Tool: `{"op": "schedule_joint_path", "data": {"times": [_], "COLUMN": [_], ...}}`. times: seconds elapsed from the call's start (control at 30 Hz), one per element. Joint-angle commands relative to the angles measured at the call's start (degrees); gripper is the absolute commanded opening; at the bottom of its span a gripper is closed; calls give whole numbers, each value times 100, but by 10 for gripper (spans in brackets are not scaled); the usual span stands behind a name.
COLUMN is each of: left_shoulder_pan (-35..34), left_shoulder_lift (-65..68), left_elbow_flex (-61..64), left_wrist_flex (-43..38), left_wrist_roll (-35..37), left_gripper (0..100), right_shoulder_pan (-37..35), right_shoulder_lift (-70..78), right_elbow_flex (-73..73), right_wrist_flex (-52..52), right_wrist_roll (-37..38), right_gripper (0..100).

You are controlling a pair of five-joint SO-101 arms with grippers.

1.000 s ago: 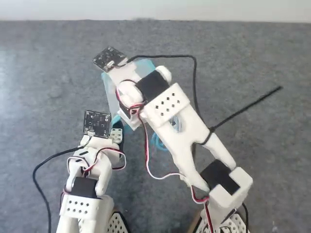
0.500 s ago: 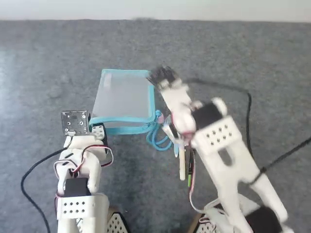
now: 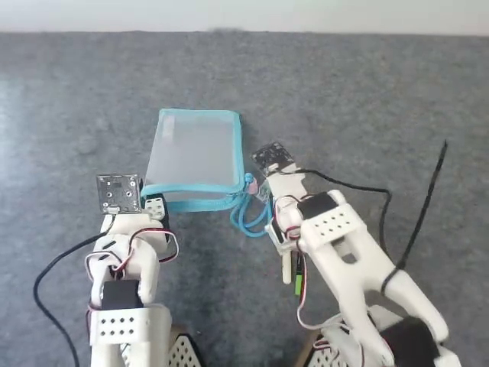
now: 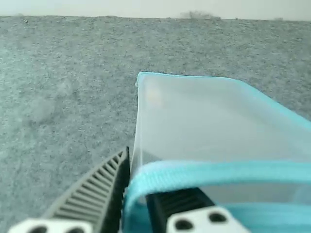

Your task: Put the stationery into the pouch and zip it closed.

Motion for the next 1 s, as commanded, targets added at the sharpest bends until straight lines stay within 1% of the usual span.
{"op": "schedule_joint_path", "data": {"times": [0.0,0.1,0.37,0.5,0.63,0.67,0.7,0.8,0.9,0.97], "left_shoulder_pan": [-35,-35,-26,-26,-26,-26,-26,-26,-18,97], "left_shoulder_lift": [-35,-35,-35,-35,-35,-35,-35,-35,-35,-35], "left_elbow_flex": [-338,-338,-338,-338,-338,-338,-338,-338,-338,-330], "left_wrist_flex": [-62,-62,-70,-79,-79,-79,-79,-79,-88,-62], "left_wrist_roll": [88,88,88,88,88,88,88,88,88,88], "left_gripper": [12,12,12,12,12,12,12,12,12,12], "right_shoulder_pan": [356,541,356,180,189,233,330,875,1420,1631], "right_shoulder_lift": [268,549,1121,1279,1305,1297,1270,1033,497,48], "right_elbow_flex": [-26,-18,62,185,193,176,176,149,-255,-659], "right_wrist_flex": [4,189,215,84,-119,-110,-101,22,655,1138], "right_wrist_roll": [-70,-79,-492,-651,-589,-527,-369,237,563,712], "right_gripper": [303,303,290,159,27,5,6,6,7,7]}}
